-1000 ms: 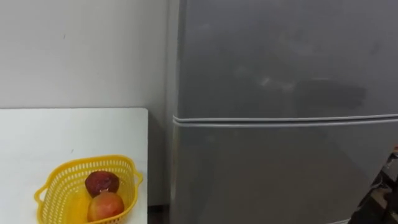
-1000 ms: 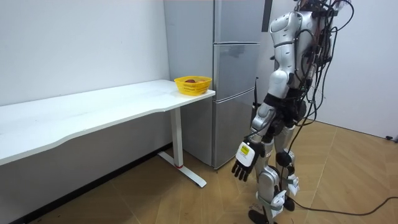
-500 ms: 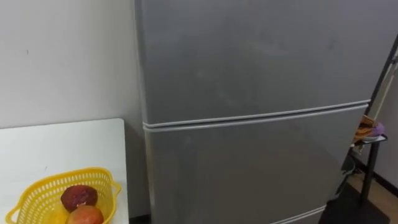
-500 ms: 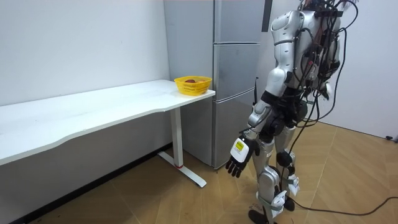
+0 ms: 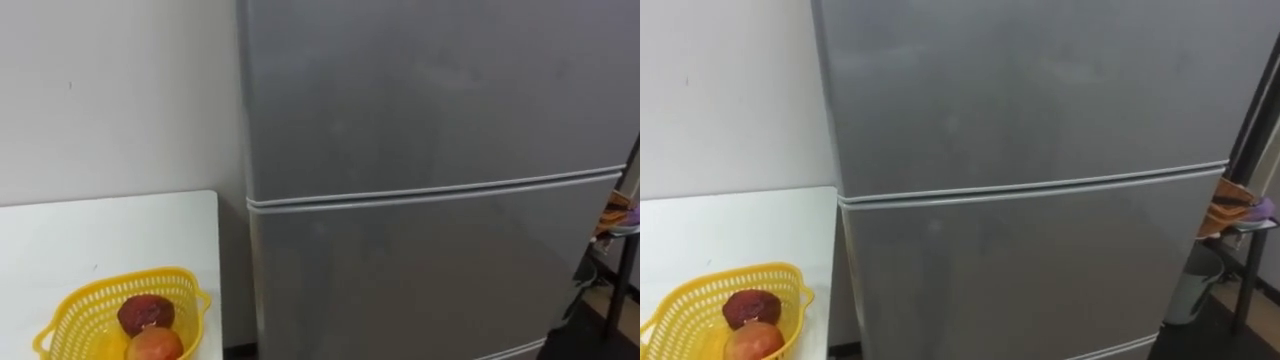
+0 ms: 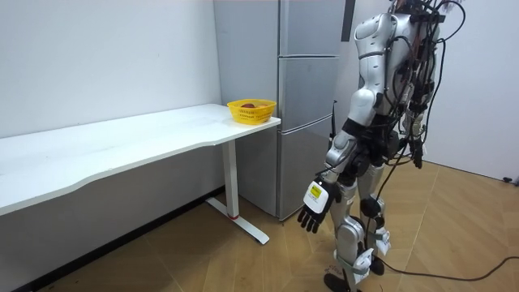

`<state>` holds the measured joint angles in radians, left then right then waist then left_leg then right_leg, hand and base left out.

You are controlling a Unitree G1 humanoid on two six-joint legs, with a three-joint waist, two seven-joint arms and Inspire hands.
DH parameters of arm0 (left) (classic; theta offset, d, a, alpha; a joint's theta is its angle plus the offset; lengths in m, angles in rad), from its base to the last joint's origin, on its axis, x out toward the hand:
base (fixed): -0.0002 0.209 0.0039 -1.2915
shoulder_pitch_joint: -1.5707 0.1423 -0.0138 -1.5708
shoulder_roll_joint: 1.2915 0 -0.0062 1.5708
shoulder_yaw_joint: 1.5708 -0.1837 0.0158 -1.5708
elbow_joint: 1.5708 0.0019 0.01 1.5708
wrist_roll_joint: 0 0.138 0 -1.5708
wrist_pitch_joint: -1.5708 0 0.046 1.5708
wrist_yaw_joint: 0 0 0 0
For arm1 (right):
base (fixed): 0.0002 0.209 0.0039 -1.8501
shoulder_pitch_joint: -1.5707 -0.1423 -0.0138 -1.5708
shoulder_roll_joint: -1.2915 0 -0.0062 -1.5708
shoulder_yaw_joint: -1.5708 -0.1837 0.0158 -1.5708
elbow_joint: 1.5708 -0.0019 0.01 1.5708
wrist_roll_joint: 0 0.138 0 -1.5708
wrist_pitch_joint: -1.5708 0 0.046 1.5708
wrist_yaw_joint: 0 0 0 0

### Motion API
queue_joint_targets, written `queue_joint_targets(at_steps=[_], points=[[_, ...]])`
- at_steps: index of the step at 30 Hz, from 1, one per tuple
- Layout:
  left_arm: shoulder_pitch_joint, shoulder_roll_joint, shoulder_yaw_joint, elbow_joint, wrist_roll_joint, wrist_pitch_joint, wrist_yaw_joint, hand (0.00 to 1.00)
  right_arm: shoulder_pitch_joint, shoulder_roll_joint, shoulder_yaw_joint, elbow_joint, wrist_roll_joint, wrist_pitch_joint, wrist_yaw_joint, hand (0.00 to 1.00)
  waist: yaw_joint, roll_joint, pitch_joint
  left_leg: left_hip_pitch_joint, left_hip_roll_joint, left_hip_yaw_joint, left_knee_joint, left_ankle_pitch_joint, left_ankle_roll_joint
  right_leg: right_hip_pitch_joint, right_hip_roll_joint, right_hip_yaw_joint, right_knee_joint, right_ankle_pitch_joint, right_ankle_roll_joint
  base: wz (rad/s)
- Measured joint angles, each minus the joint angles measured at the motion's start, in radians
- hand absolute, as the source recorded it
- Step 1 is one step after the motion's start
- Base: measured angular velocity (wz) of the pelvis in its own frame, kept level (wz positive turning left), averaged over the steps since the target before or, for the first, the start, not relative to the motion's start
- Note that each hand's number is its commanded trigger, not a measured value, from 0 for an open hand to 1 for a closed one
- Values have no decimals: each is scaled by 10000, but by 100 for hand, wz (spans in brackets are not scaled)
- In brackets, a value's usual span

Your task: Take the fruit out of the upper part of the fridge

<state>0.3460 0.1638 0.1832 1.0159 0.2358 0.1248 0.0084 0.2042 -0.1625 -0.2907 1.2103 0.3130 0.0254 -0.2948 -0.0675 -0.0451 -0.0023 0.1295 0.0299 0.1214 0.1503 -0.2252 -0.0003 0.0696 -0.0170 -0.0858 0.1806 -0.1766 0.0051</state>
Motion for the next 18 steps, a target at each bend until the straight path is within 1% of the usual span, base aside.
queue_joint_targets(at_steps=[2, 5, 6, 7, 8, 11, 16, 18], points=[[-4, -151, 2, 89, 17, 31, -26, 0, -2, 32, 296, 95, -493, 119, 455, 0, 104, 80, -19, 33, -6, 1, -2, -4, 3, 12, 0, 9, -94, 6, 10, 0], [-34, -314, -19, 239, 20, 96, -95, 0, -204, 67, 783, 392, -1082, 302, 868, 0, 280, 175, -12, 41, -6, 23, 10, -9, 4, 51, 0, 5, -80, 7, 11, 0], [-34, -327, -34, 265, 19, 119, -146, 0, -250, 77, 861, 408, -1195, 354, 925, 0, 312, 186, -10, 41, -5, 6, 16, -9, 4, 66, 0, 5, -79, 7, 11, 0], [-35, -332, -141, 266, 19, 212, -201, 0, -302, 80, 1150, 405, -1375, 420, 1050, 0, 408, 205, -2, 40, -5, 2, 22, -9, 4, 81, 1, 5, -81, 6, 10, 0], [-31, -333, -242, 266, 19, 232, -202, 0, -344, 86, 1350, 405, -1632, 420, 1191, 0, 503, 218, 6, 44, -4, -8, 30, -9, 4, 107, 1, -7, -93, 6, 10, 3], [-26, -332, -391, 266, 19, 270, -227, 0, -518, 104, 1661, 407, -1983, 415, 1505, 0, 553, 210, 15, 41, -19, -157, 69, -9, 4, 147, -24, -131, -135, -3, 16, 12], [-58, -333, -431, 259, 17, 270, -412, 0, -712, 128, 1919, 402, -2057, 403, 1913, 0, 726, 212, 17, 14, -31, -286, 98, -9, 4, 198, -47, -271, -139, -8, 20, 9], [-33, -333, -533, 267, 15, 278, -416, 0, -792, 137, 1929, 395, -2129, 401, 2017, 0, 753, 217, 31, 5, -46, -352, 125, -9, 4, 231, -71, -355, -158, -9, 21, 9]])
